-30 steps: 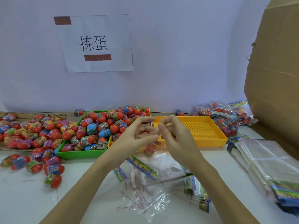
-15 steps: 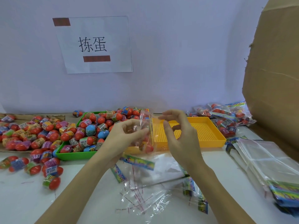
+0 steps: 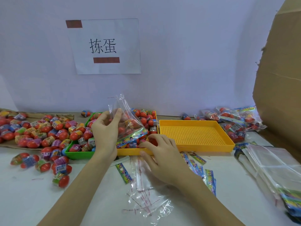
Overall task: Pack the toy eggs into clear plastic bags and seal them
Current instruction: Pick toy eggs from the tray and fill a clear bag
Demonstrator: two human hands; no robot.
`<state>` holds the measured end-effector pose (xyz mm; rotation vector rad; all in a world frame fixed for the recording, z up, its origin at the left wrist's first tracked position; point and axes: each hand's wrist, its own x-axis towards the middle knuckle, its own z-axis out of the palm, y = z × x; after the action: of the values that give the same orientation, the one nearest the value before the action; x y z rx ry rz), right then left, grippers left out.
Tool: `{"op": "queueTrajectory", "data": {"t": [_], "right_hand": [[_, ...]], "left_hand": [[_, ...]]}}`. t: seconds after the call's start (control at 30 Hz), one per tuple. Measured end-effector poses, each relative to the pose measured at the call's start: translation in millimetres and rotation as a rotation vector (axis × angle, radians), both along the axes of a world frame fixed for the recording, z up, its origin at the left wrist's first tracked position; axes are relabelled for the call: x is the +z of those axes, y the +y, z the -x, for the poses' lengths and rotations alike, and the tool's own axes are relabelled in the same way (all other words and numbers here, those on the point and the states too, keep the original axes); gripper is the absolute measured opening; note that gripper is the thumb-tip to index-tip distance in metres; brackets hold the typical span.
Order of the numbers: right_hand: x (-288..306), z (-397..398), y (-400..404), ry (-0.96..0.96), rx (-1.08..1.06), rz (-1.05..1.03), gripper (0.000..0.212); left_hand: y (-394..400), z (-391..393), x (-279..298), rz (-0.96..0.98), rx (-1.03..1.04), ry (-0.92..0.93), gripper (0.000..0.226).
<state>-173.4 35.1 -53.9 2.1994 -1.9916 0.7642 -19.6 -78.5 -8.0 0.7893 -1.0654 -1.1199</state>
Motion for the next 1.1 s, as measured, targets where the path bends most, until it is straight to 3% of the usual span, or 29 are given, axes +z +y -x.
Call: {"op": "queueTrajectory", "data": {"t": [0.1,0.2,0.33,0.47,0.7,0.83,0.97,1.1], "right_hand": [[0,-1,-3,0.077,-0.056,-0.035,0.052],[1,-1,-4,0.066,-0.028,0.004,0.043],[10,2,-4,-0.198,-0.052,0.161,0.022],[20,14,-2,-0.463,-0.079,0.251,0.022],[27,31,2,-0.741,-0.198,0.299,0.011],[37,34,9,-0.949,-0.143,0.406,0.014],[48,33,16,-1.216,-0.065,0.47,0.023],[51,36,18,-1.226,0.044,0.403,0.02]], "left_hand": [[-1,1,-1,0.016,0.0,-0.022,0.009],[2,2,0,0.033,-0.018,-0.048,0.011],[5,2,1,0.054,-0.063,-0.059,0.014],[6,4,1,0.066,-0.086,-0.108,0.014],[16,9,4,0.083,-0.269,-0.234,0.026],[20,10,2,0.077,-0.527,-0.395,0.032],[28,13,1,0.124,-0.718,-0.502,0.023],[34,17,-1,0.123,-0.728,-0.594,0.028]]}}
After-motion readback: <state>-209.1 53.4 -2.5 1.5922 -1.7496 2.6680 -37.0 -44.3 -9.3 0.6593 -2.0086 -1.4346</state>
